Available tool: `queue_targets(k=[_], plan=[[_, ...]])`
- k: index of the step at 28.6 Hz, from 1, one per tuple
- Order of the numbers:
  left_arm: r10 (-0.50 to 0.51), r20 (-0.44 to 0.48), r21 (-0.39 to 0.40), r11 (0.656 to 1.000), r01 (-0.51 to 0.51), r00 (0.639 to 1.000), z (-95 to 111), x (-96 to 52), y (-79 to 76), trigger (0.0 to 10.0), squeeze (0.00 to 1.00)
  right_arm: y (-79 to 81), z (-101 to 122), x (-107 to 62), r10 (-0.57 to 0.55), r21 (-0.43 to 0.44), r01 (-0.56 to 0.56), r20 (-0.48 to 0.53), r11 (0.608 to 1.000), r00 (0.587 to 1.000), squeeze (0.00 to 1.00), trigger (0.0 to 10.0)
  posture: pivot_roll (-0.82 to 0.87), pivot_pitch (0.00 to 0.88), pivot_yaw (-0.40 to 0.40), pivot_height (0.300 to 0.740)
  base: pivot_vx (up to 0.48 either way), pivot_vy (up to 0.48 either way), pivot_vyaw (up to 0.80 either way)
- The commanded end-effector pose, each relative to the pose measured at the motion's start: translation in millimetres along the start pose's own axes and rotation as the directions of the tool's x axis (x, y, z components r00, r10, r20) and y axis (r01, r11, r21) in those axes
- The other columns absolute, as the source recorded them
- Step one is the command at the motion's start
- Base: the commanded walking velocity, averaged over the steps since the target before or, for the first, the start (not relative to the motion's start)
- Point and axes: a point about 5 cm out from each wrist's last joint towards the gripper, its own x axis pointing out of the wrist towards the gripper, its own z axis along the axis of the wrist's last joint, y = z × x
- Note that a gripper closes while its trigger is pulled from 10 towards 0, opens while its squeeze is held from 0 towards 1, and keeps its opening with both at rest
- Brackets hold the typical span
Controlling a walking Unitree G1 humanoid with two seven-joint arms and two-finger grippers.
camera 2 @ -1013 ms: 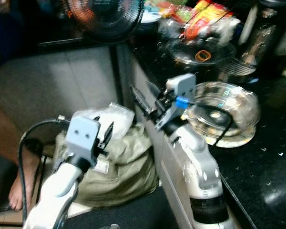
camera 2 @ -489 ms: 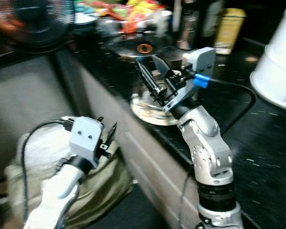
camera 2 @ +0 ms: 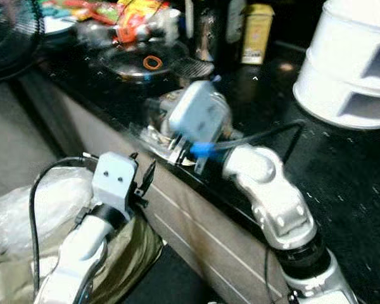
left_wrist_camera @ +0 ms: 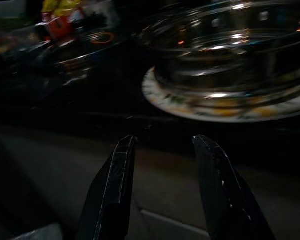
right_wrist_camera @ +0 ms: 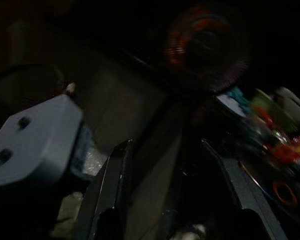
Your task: Kitchen organization
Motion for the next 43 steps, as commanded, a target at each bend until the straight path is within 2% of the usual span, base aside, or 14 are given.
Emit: queue_targets(k=[1,2,5,6,7,13,16,20,24,25,30,43], plan=[[-0.013,-0.026,-0.003,1.0,0.013,1.0,-6,-0.2,-1.8,10.0,0.0,2.2,-1,3.9,0.031,-0.08,-0.034,-0.035,0.996,0.999,0.0,10.0,0.1,0.03,-0.012,0.74,0.0,0.0,0.0],[-0.014,-0.027,-0.003,1.0,0.014,1.0,-6,0.0,-1.9,10.0,0.0,-3.9,-5,10.7,-0.01,-0.111,0.001,-0.087,0.994,0.996,0.0,10.0,0.09,0.03,-0.012,0.74,0.0,0.0,0.0],[-0.015,-0.028,-0.003,1.0,0.015,0.999,-6,0.3,-2.1,10.0,0.0,-10.6,-8,18.8,-0.053,-0.122,0.038,-0.122,0.992,0.991,0.0,10.0,0.09,0.029,-0.012,0.74,0.0,0.0,0.0],[-0.016,-0.031,-0.002,1.0,0.016,0.999,-7,0.7,-2.6,10.0,0.0,-20.8,-14,31.1,-0.107,-0.192,0.068,-0.203,0.979,0.973,0.0,10.0,0.09,0.027,-0.015,0.74,0.0,0.0,0.0],[-0.016,-0.031,-0.001,1.0,0.016,0.999,-7,0.8,-2.8,10.0,0.0,-23.2,-18,33.6,-0.117,-0.225,0.063,-0.233,0.972,0.966,0.0,10.0,0.09,0.027,-0.015,0.74,0.0,0.0,0.0],[-0.014,-0.037,0.001,1.0,0.014,0.999,-9,0.8,-2.5,10.0,0.0,-30.3,-27,32.1,-0.107,-0.281,0.011,-0.327,0.96,0.939,0.0,10.0,0.1,0.027,-0.018,0.74,0.0,0.0,0.0],[-0.014,-0.04,-0.001,1.0,0.014,0.999,-9,0.7,-2.4,10.0,0.0,-31.7,-31,26.6,-0.065,-0.291,-0.05,-0.373,0.955,0.926,0.0,10.0,0.1,0.027,-0.018,0.74,0.0,0.0,0.0],[-0.013,-0.045,-0.002,1.0,0.013,0.999,-11,1.2,-2.9,10.0,0.0,-39.5,-35,11.2,0.006,-0.244,-0.121,-0.426,0.962,0.905,0.0,10.0,0.08,0.023,-0.033,0.74,0.0,0.0,0.0],[-0.016,-0.047,-0.004,1.0,0.016,0.999,-11,2.2,-4.0,10.0,0.0,-54.3,-37,-11.4,0.04,-0.21,-0.161,-0.485,0.965,0.873,0.0,10.0,0.08,0.023,-0.033,0.74,0.0,0.0,0.0],[-0.016,-0.047,-0.004,1.0,0.016,0.999,-11,2.2,-4.0,10.0,0.0,-54.3,-37,-11.4,0.04,-0.21,-0.161,-0.485,0.965,0.873,0.0,10.0,0.08,0.023,-0.033,0.74,0.0,0.0,0.0],[-0.02,-0.052,-0.008,1.0,0.019,0.998,-12,3.4,-5.9,10.0,0.0,-62.8,-42,-39.6,0.119,-0.156,-0.241,-0.549,0.958,0.827,0.0,10.0,0.08,0.011,-0.033,0.74,0.0,0.0,0.0],[-0.024,-0.055,-0.01,1.0,0.024,0.998,-13,3.0,-4.9,10.0,0.0,-63.3,-52,-57.4,0.163,-0.098,-0.304,-0.67,0.948,0.724,0.0,10.0,0.08,0.011,-0.03,0.74,0.0,0.0,0.0]])
